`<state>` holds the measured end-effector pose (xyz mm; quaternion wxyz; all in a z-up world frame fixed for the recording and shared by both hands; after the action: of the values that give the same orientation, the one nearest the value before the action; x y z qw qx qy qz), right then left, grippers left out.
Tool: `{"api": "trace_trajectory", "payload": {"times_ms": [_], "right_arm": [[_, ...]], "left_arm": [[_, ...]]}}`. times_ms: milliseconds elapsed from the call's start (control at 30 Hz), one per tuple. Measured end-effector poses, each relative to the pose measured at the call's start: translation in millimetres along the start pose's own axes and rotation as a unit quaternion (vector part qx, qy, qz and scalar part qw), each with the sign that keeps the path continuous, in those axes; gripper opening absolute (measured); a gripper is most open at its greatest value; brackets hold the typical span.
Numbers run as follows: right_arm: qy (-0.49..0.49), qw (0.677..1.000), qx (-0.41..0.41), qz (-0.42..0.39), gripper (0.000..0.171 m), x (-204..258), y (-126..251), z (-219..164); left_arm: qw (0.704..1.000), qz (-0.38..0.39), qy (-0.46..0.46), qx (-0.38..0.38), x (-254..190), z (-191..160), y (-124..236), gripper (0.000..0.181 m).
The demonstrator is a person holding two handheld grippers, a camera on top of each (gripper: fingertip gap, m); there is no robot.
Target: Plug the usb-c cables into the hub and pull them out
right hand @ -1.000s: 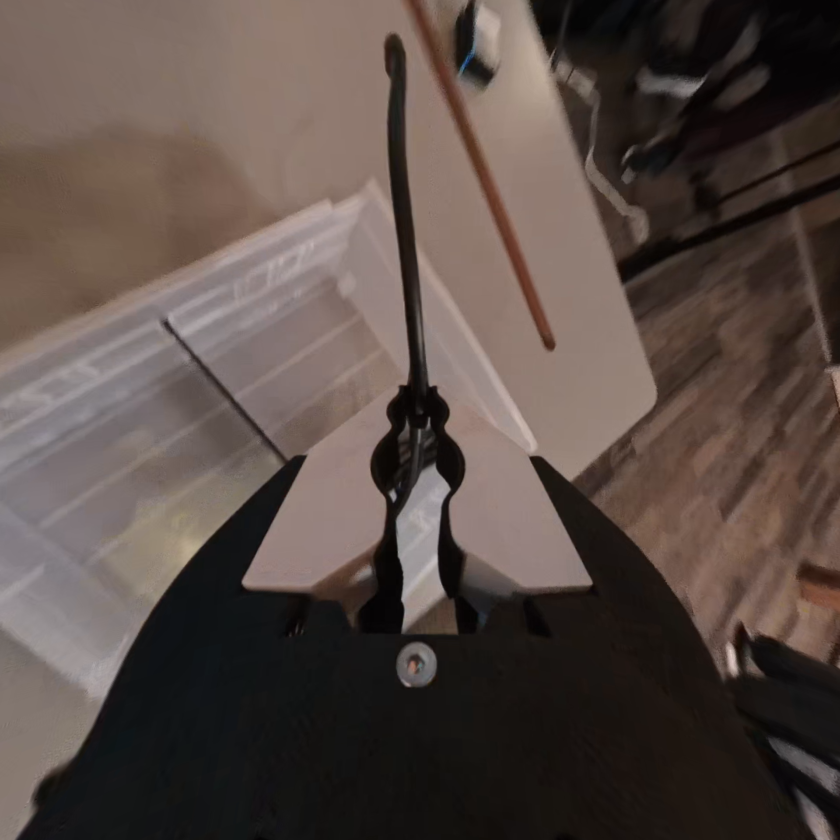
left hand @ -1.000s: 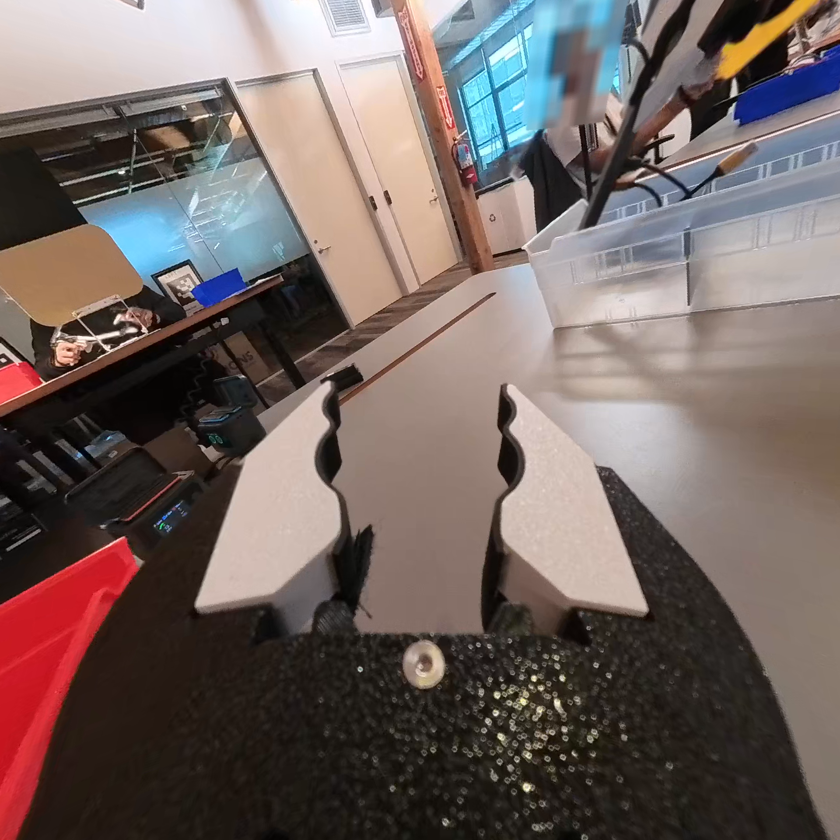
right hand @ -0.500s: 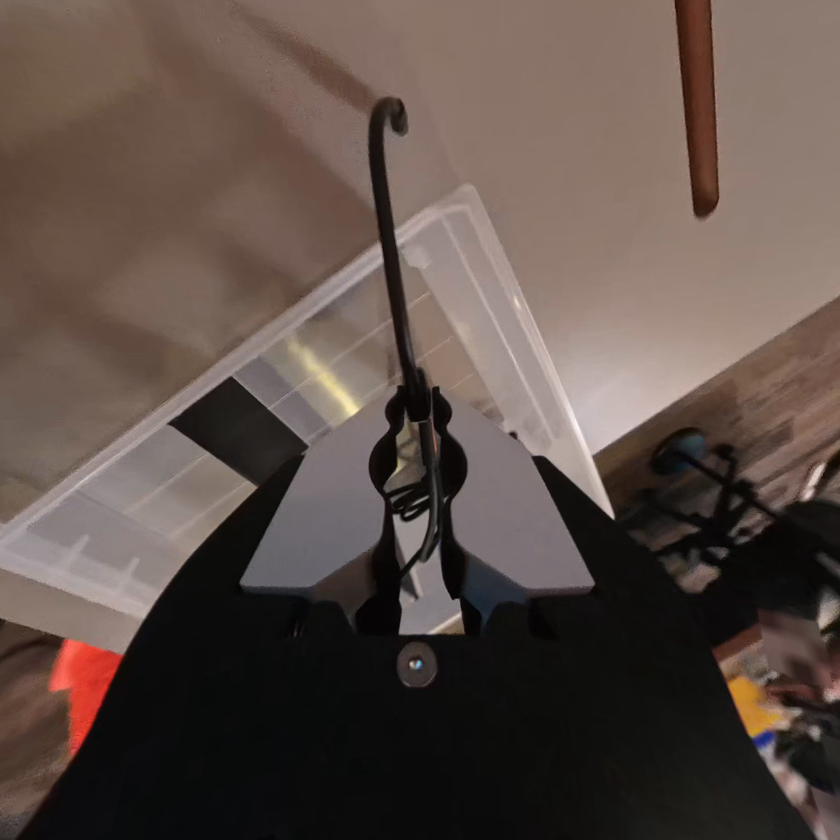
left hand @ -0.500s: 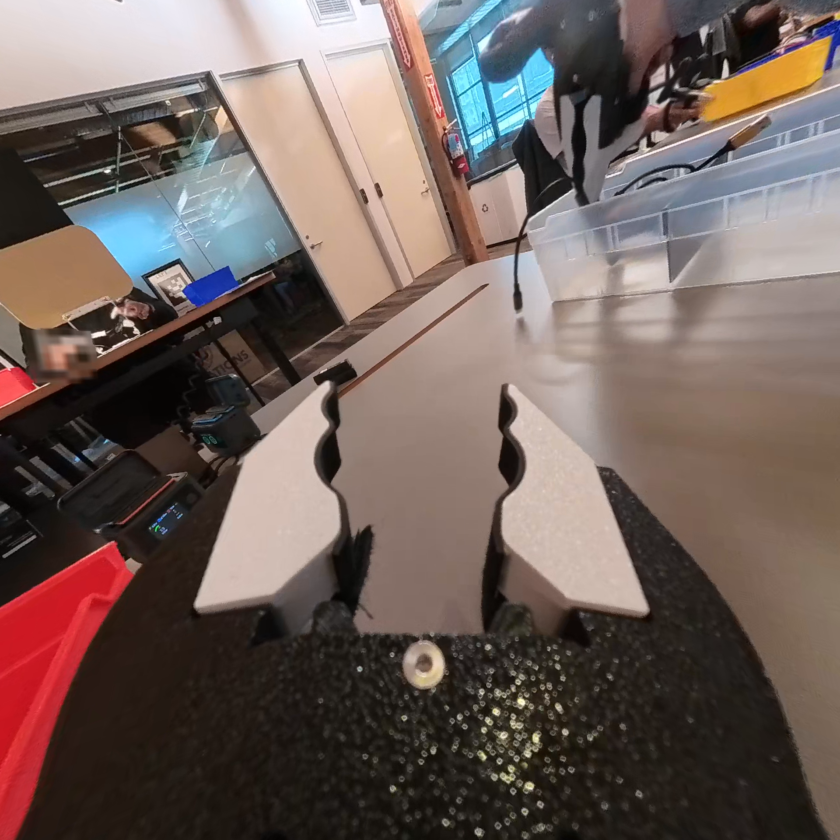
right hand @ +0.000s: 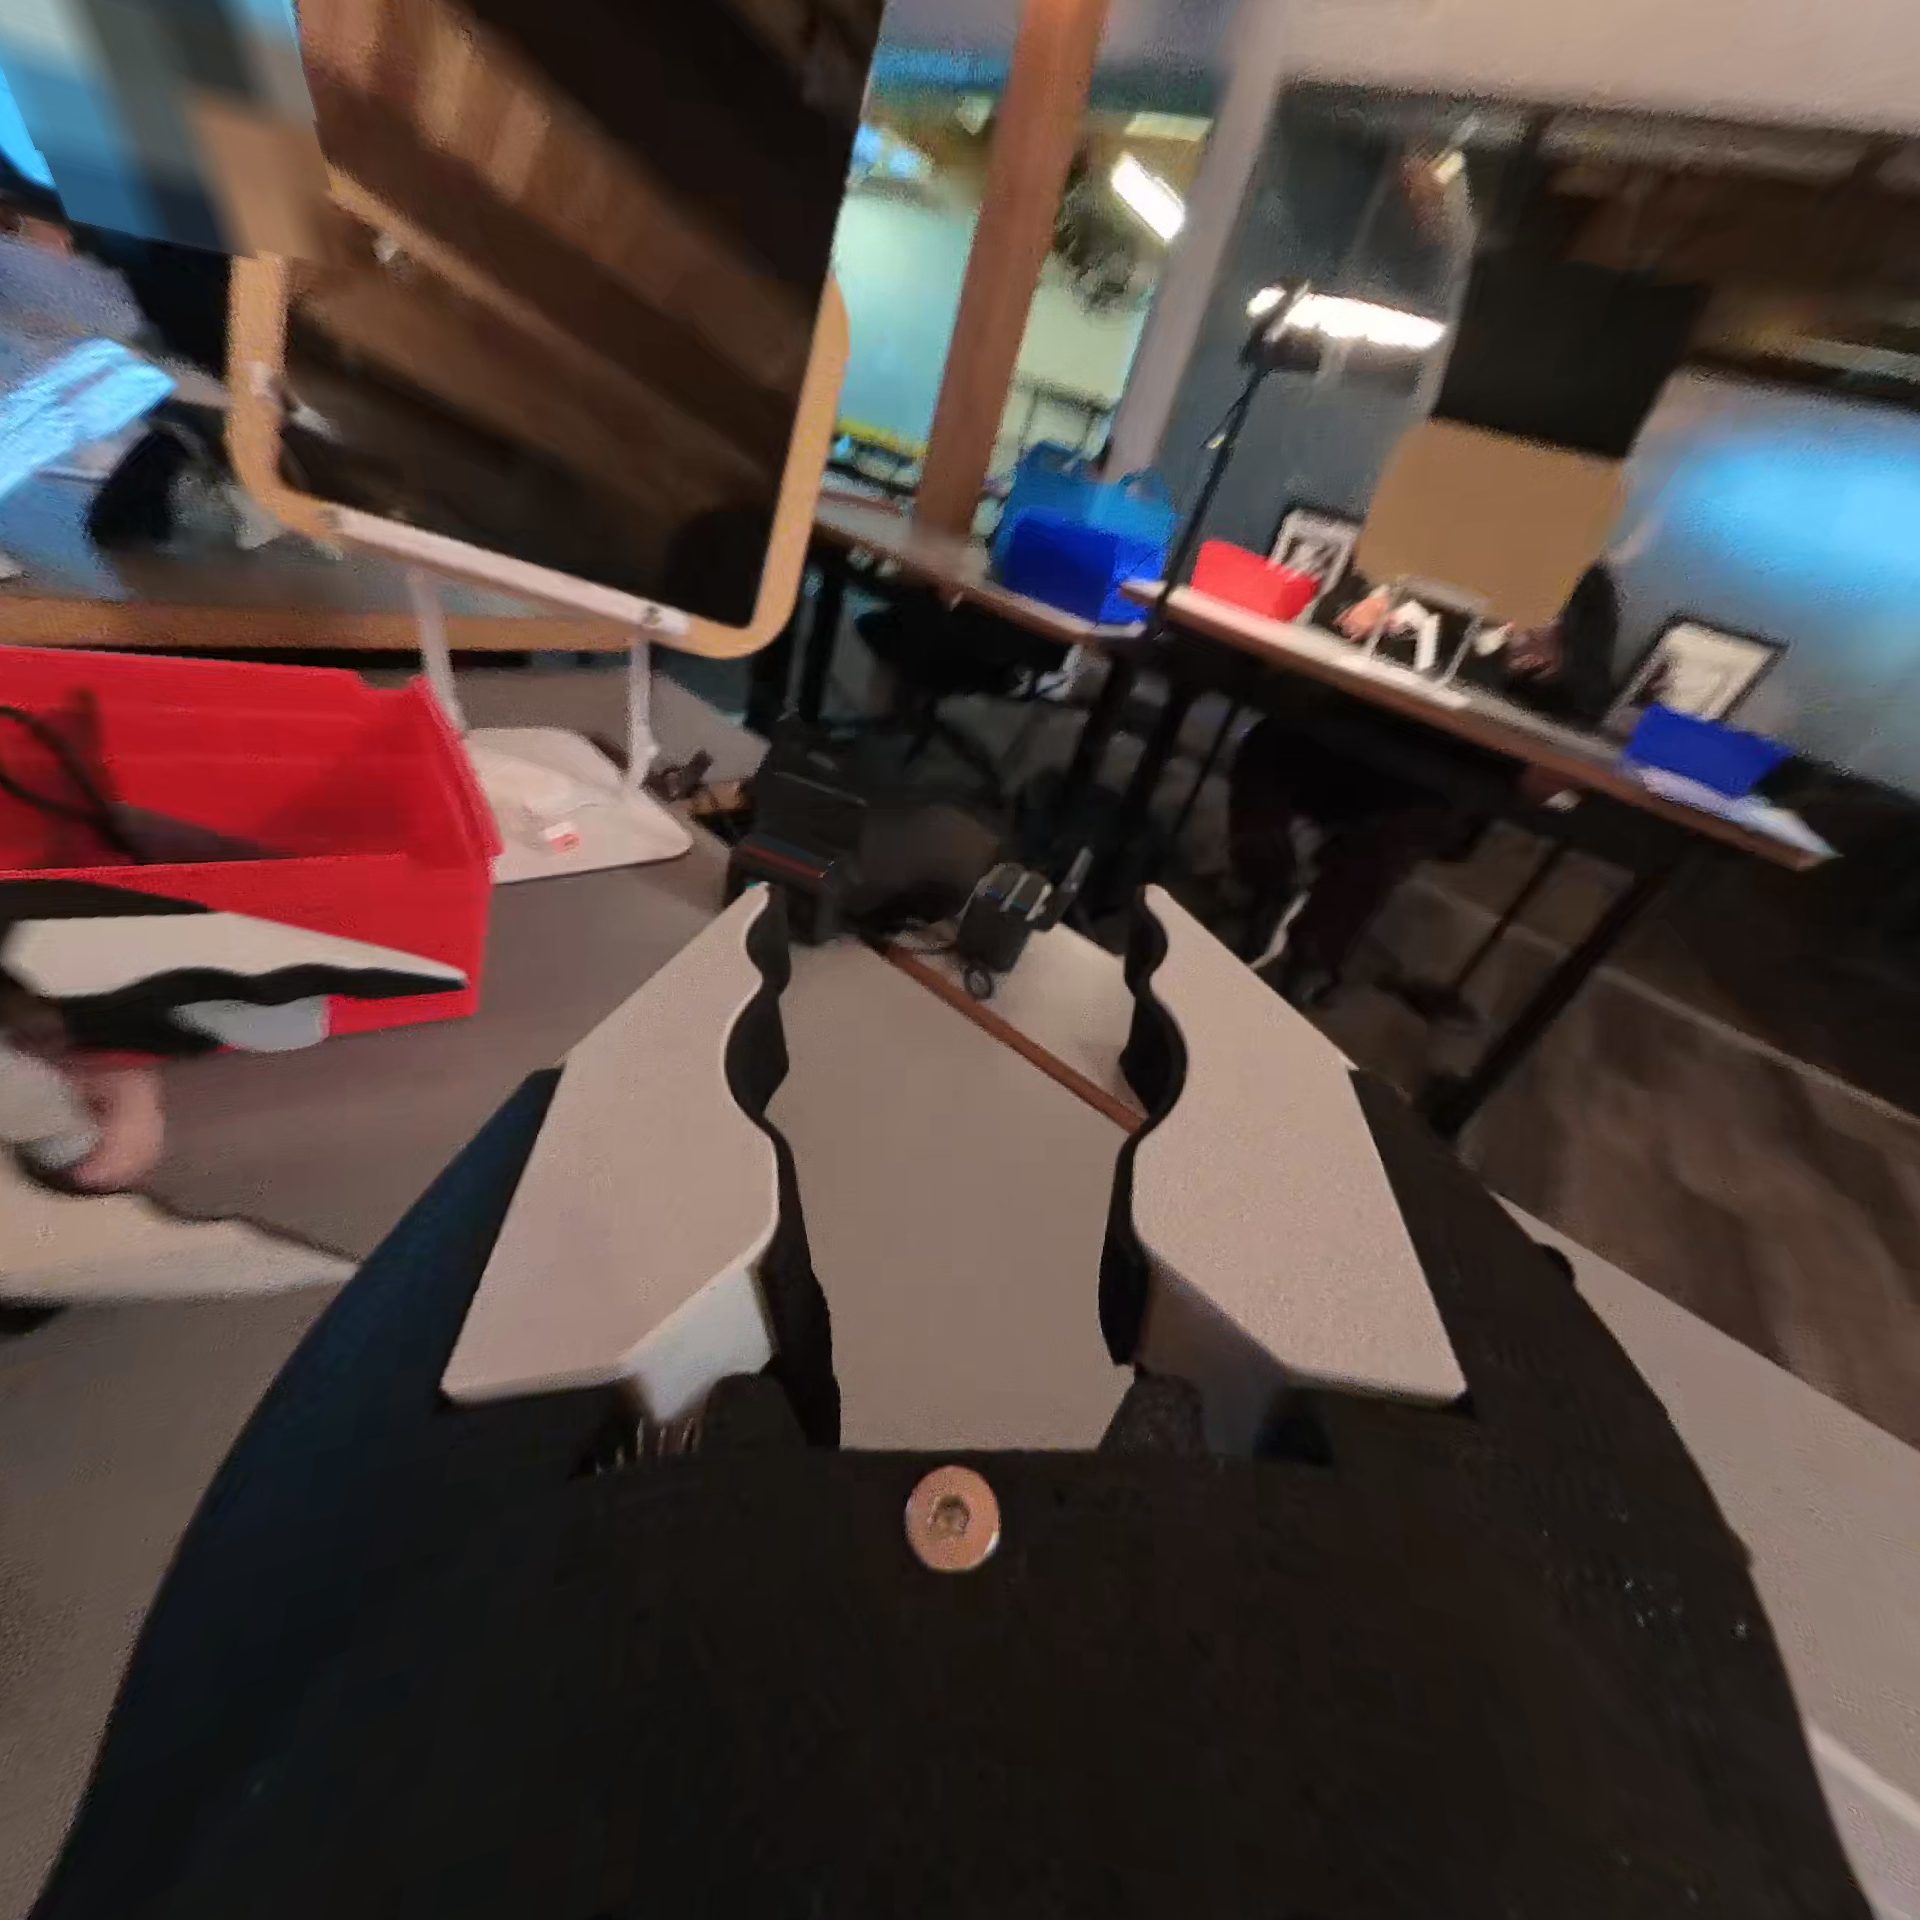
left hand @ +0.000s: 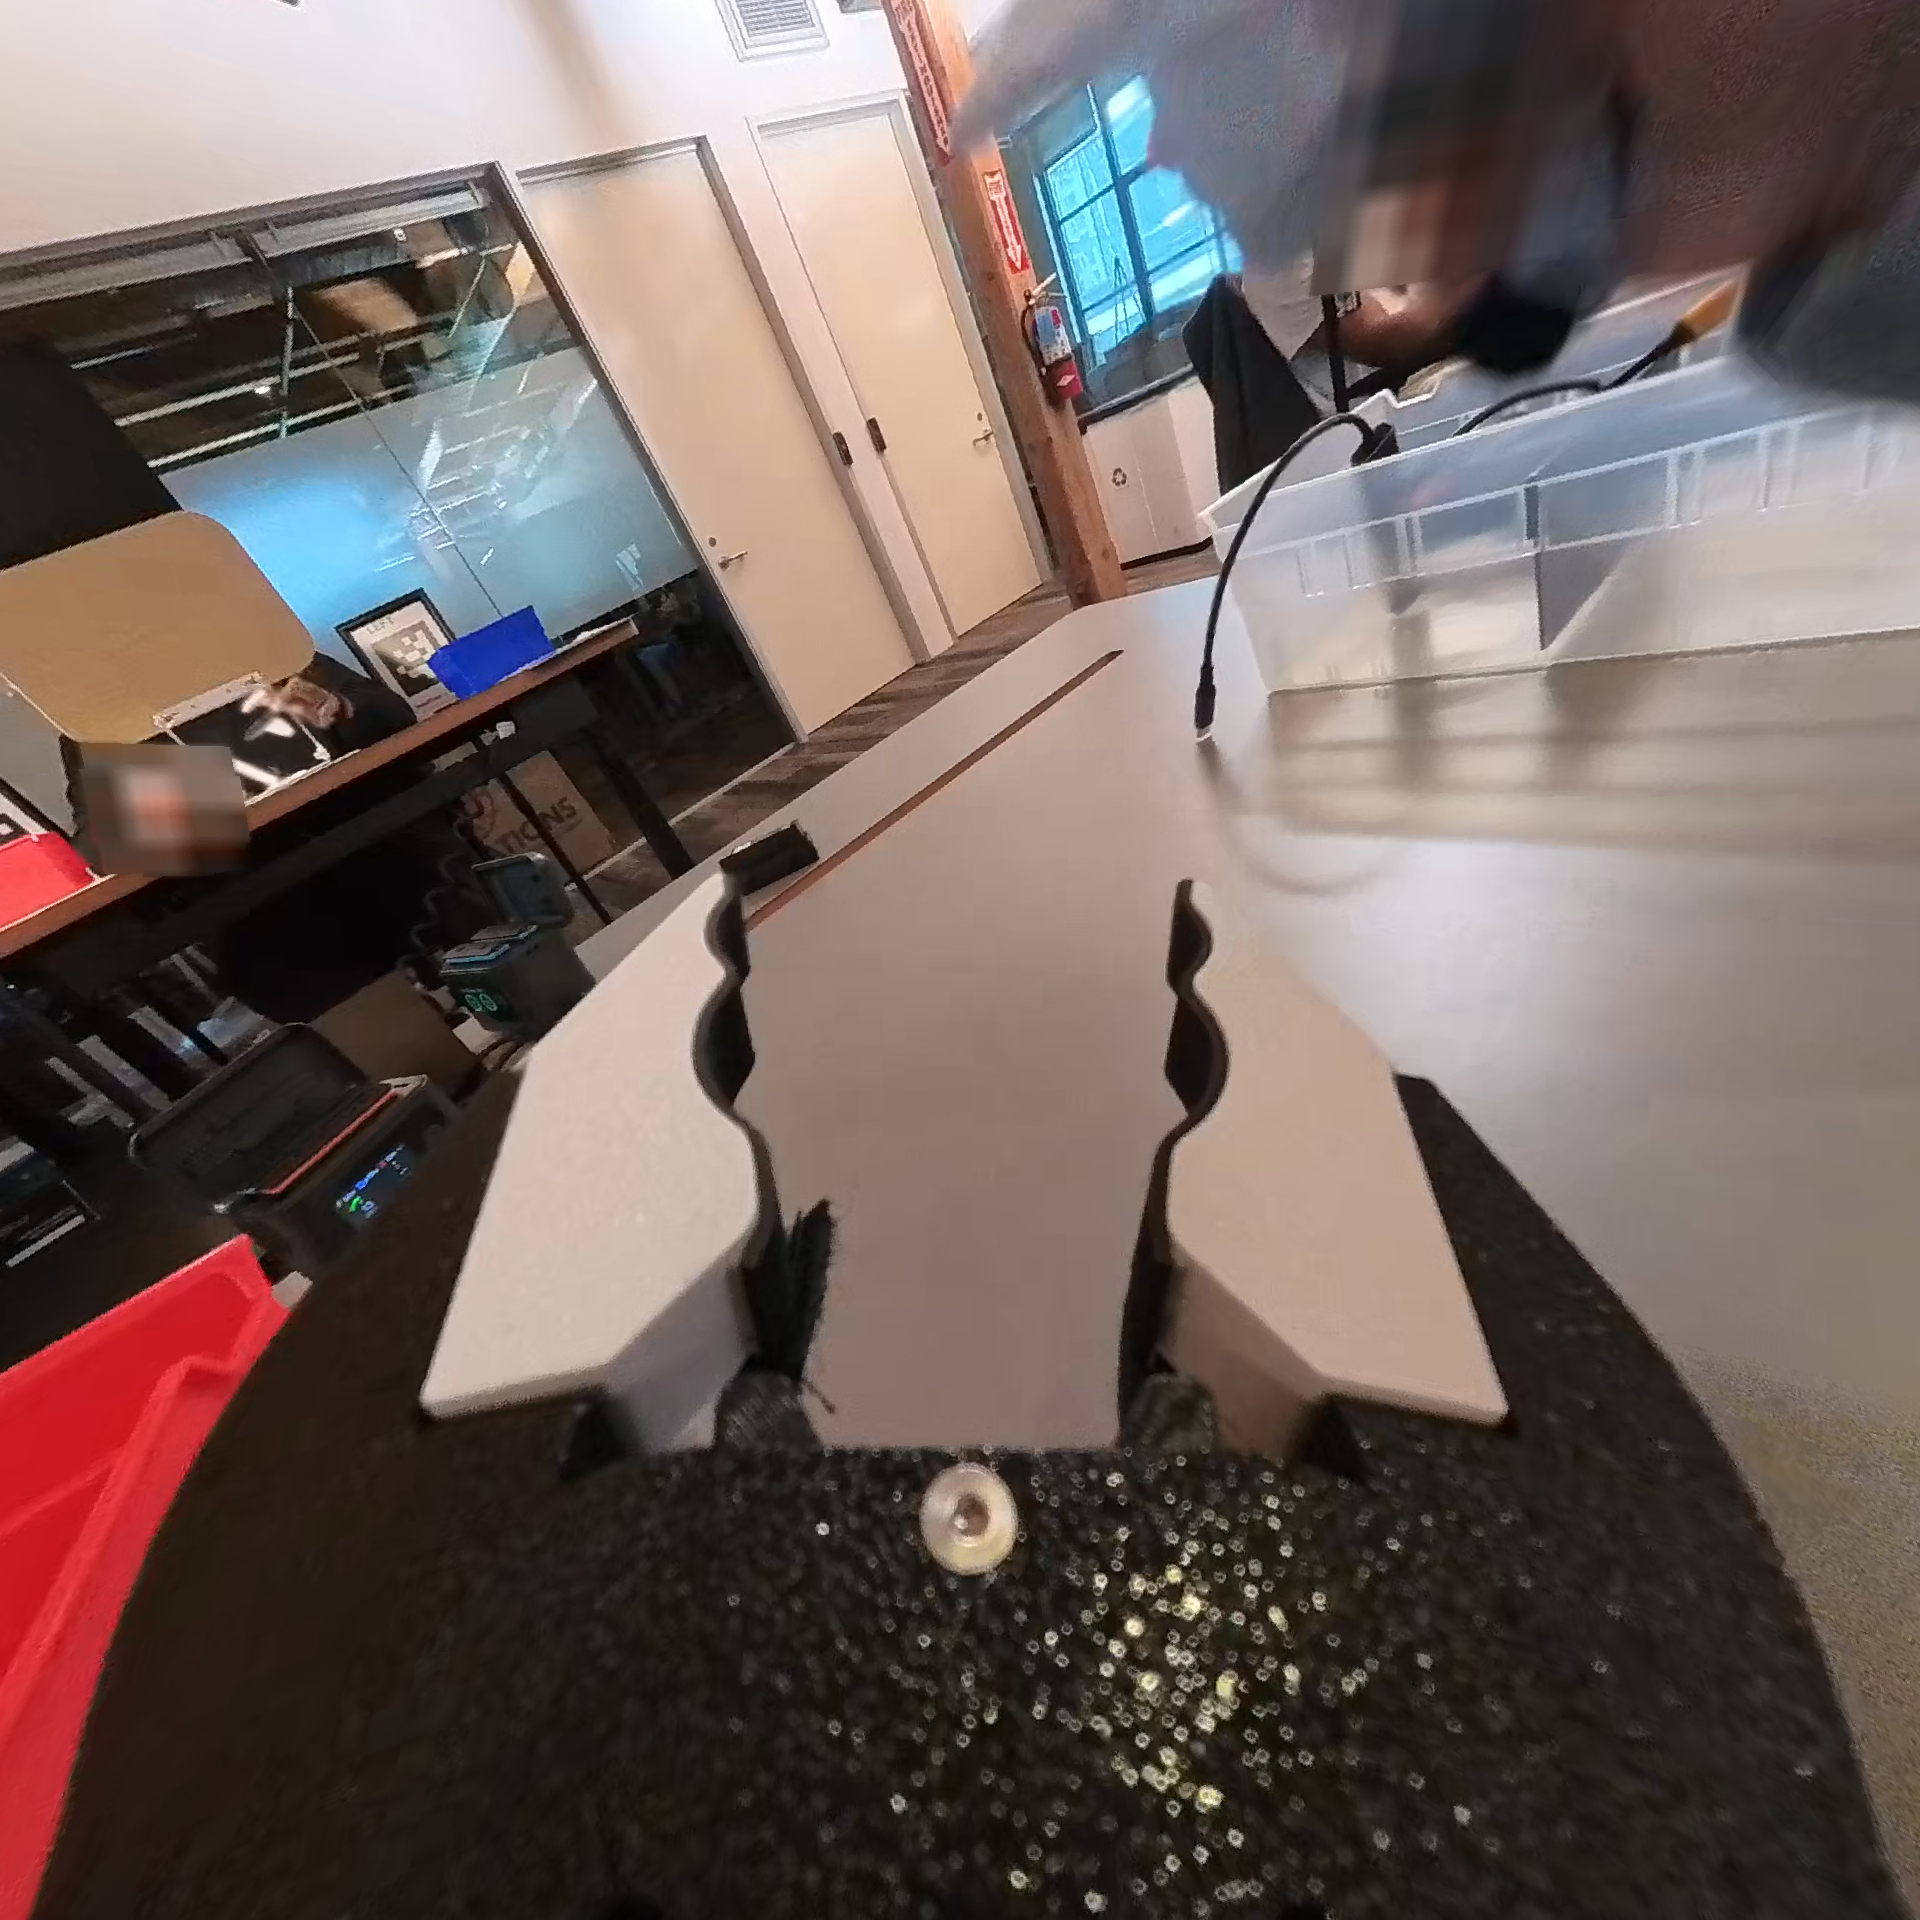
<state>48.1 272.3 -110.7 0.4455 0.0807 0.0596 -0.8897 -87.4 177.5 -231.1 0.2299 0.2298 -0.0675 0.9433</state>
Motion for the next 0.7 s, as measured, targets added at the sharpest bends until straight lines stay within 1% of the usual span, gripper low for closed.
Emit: {"api": "trace_trajectory", "payload": {"times_ms": [100,167,200,267,300,400,500,533,567,600,633,700], "right_arm": [[0.021,0.997,-0.04,-0.059,0.06,17,-25,-52],[0.015,0.993,-0.071,-0.092,0.053,24,-27,-78],[0.025,0.991,-0.084,-0.097,0.046,29,-27,-90],[0.085,0.991,-0.063,-0.079,0.038,42,-31,-111],[0.1,0.99,-0.055,-0.079,0.035,42,-33,-113],[0.075,0.993,-0.08,-0.047,0.033,48,-35,-109],[0.076,0.993,-0.077,-0.055,0.031,45,-34,-110],[0.073,0.993,-0.081,-0.055,0.031,44,-33,-110],[0.074,0.992,-0.082,-0.057,0.031,43,-32,-110],[0.078,0.992,-0.079,-0.062,0.031,42,-31,-110],[0.083,0.991,-0.078,-0.065,0.031,41,-31,-111],[0.09,0.991,-0.071,-0.069,0.031,41,-32,-112]], "left_arm": [[1.0,0.009,0.001,0.003,5,-2,2,0.08],[1.0,0.015,0.003,0.001,8,-2,3,0.079],[1.0,0.019,0.004,0.002,10,-3,4,0.079],[1.0,0.02,0.011,0.001,13,-2,4,0.079],[1.0,0.021,0.014,-0.002,14,-1,4,0.079],[1.0,0.015,0.016,-0.008,13,1,4,0.078],[1.0,0.006,-0.002,-0.004,8,3,4,0.078],[1.0,-0.002,-0.026,0.013,5,2,5,0.075],[0.998,0.007,-0.054,0.036,6,3,8,0.066],[0.997,0.024,-0.061,0.042,10,11,12,0.061],[0.998,0.031,-0.044,0.038,13,23,18,0.059],[0.998,0.045,0.027,0.044,28,52,32,0.06]]}}
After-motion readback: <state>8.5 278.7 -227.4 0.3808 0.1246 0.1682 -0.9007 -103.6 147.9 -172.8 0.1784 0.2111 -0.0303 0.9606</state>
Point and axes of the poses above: each gripper's, where its closed fingertips meet, y back along the fingers, z out of its top, x = y × z across the jaws, the point moved 4 cm from there along y, back along the fingers, and after that the axes turned 5 degrees about -y, right-handed, at the moved point
